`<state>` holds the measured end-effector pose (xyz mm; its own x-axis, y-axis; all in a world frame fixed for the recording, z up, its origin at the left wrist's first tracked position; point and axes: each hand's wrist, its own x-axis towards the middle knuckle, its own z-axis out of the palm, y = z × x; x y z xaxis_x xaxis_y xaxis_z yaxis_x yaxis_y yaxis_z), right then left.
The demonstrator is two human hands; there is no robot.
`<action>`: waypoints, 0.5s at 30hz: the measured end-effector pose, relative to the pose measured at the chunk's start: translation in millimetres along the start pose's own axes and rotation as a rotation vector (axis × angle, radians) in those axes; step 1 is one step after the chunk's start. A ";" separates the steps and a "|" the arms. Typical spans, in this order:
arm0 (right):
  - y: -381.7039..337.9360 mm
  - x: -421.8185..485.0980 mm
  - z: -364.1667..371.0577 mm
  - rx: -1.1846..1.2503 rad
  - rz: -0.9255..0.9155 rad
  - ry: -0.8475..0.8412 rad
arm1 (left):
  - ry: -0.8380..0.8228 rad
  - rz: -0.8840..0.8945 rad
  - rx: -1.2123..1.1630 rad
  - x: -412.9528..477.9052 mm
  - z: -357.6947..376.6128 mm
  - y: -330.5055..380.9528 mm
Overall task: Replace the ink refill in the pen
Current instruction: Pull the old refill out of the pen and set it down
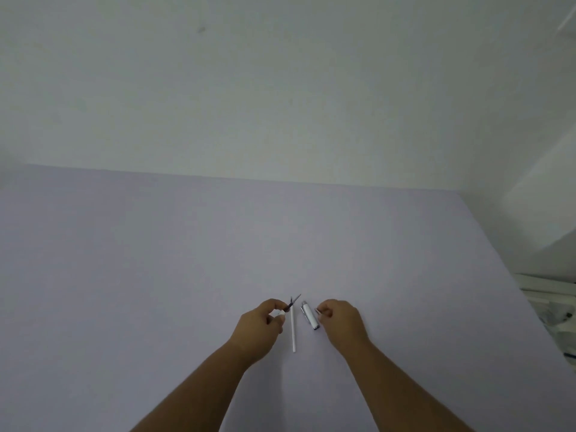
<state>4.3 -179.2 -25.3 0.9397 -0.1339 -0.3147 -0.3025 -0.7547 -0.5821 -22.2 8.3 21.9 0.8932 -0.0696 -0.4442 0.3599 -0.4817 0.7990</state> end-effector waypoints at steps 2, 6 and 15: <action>1.7 0.6 1.0 0.031 0.006 0.005 | -0.007 0.003 0.005 1.4 1.3 -0.7; 4.1 2.2 3.8 0.047 -0.010 0.025 | -0.015 0.005 0.004 3.0 3.8 -1.1; 3.4 -1.6 -1.5 0.148 -0.028 0.067 | -0.025 0.020 0.017 5.5 9.3 -0.9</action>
<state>2.0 -182.5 -25.7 0.9550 -0.1604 -0.2494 -0.2918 -0.6567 -0.6954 -20.1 0.2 15.0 0.8930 -0.1012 -0.4386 0.3372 -0.4951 0.8007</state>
